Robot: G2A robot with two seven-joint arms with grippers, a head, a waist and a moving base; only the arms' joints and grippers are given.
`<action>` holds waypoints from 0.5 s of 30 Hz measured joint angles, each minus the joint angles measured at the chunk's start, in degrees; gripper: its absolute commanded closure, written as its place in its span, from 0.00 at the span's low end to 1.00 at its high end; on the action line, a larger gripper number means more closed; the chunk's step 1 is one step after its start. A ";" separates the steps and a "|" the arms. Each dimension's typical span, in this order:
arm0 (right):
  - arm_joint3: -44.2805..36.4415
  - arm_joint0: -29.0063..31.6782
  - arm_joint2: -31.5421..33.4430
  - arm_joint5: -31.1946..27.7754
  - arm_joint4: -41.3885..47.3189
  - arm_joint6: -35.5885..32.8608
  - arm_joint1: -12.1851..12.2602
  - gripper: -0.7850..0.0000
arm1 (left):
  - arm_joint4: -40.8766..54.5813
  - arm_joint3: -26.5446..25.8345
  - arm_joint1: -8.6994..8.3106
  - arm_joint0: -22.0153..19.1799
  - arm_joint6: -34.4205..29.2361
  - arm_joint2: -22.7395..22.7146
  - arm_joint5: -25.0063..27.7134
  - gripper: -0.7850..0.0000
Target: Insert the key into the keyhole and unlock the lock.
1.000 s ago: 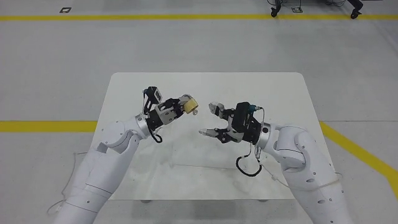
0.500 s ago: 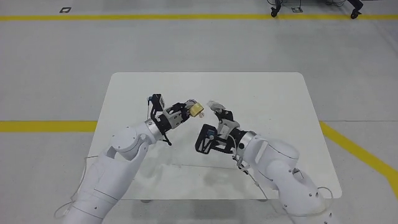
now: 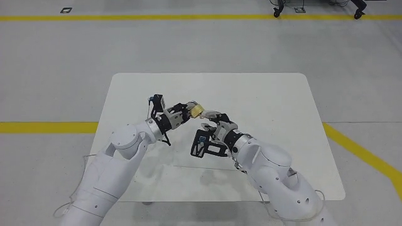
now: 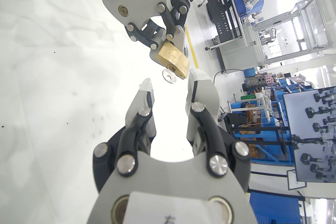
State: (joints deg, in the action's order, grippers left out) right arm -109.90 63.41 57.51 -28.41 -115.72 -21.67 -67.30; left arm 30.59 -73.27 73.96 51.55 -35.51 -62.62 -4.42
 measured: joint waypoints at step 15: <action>2.23 -2.46 -1.98 -1.43 -0.60 -1.74 -1.13 1.00 | -1.18 0.53 0.18 -0.41 -0.89 0.09 -1.12 1.00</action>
State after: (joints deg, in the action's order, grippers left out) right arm -107.67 60.95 55.53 -29.84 -116.32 -23.41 -68.43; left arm 29.41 -72.74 74.14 51.14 -36.39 -62.53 -5.54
